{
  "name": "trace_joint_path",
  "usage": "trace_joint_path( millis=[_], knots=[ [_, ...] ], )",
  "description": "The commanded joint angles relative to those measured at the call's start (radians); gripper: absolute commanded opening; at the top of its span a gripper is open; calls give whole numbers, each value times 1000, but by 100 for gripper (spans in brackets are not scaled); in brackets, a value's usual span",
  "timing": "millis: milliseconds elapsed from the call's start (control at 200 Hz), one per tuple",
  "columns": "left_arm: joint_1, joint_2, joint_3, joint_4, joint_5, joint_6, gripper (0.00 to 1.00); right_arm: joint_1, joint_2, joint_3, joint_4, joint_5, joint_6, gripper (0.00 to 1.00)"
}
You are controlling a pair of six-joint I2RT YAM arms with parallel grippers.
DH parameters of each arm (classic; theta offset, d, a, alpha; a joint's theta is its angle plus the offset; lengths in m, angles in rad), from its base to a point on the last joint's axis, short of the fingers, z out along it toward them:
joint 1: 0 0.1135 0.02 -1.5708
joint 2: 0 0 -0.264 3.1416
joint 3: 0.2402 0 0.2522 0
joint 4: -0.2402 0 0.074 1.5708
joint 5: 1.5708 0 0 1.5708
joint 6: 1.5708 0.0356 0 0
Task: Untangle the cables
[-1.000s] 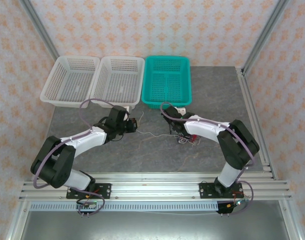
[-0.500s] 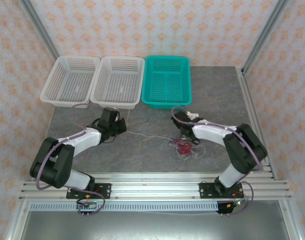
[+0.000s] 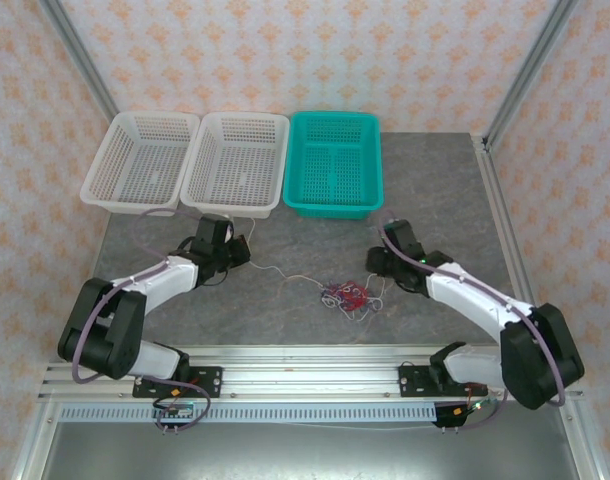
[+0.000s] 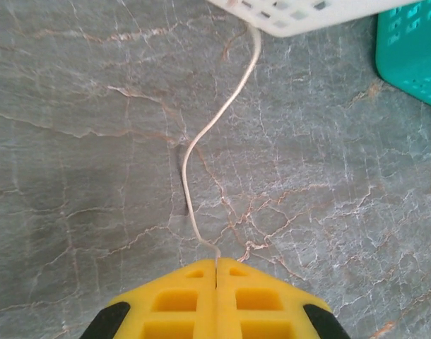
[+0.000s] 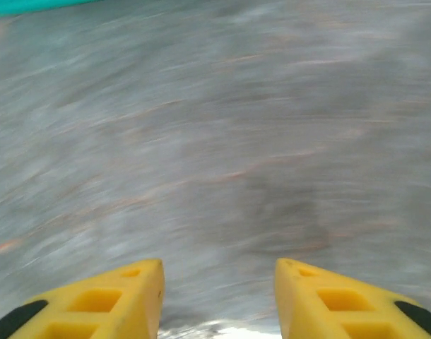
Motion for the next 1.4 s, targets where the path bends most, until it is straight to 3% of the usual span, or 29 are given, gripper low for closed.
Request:
trace_joint_path(
  millis=[0, 160, 310, 385, 490, 555, 696, 846, 1026, 1176, 1246, 1396],
  knots=[
    [3, 11, 27, 33, 34, 10, 0, 82, 107, 114, -100, -160, -146, 50],
    [2, 2, 45, 3, 24, 16, 0, 136, 285, 193, -223, -214, -180, 65],
    [3, -9, 48, -25, -17, 53, 0, 144, 354, 209, -248, -246, -181, 65],
    [3, -10, 52, -37, -41, 51, 0, 145, 365, 210, -243, -233, -172, 51],
    [3, -13, 60, -78, -111, 32, 0, 144, 374, 218, -246, -133, -142, 12],
    [4, -19, 63, -118, -188, 28, 0, 142, 366, 215, -244, -42, -106, 0],
    [37, -48, 53, -174, -279, -16, 0, 92, 289, 166, -213, 90, 2, 0],
    [112, -85, 25, -200, -298, -43, 0, -56, 104, 27, -162, 251, 209, 0],
    [168, -111, 9, -203, -280, -41, 0, -269, -115, -99, -155, 307, 360, 0],
    [171, -97, 2, -174, -234, -36, 0, -298, -160, -109, -162, 342, 365, 0],
    [171, -92, -4, -156, -206, -31, 0, -299, -159, -107, -144, 311, 351, 0],
    [159, -99, -60, 0, -32, -33, 0, -298, -128, -137, 43, 33, 279, 0]
  ],
)
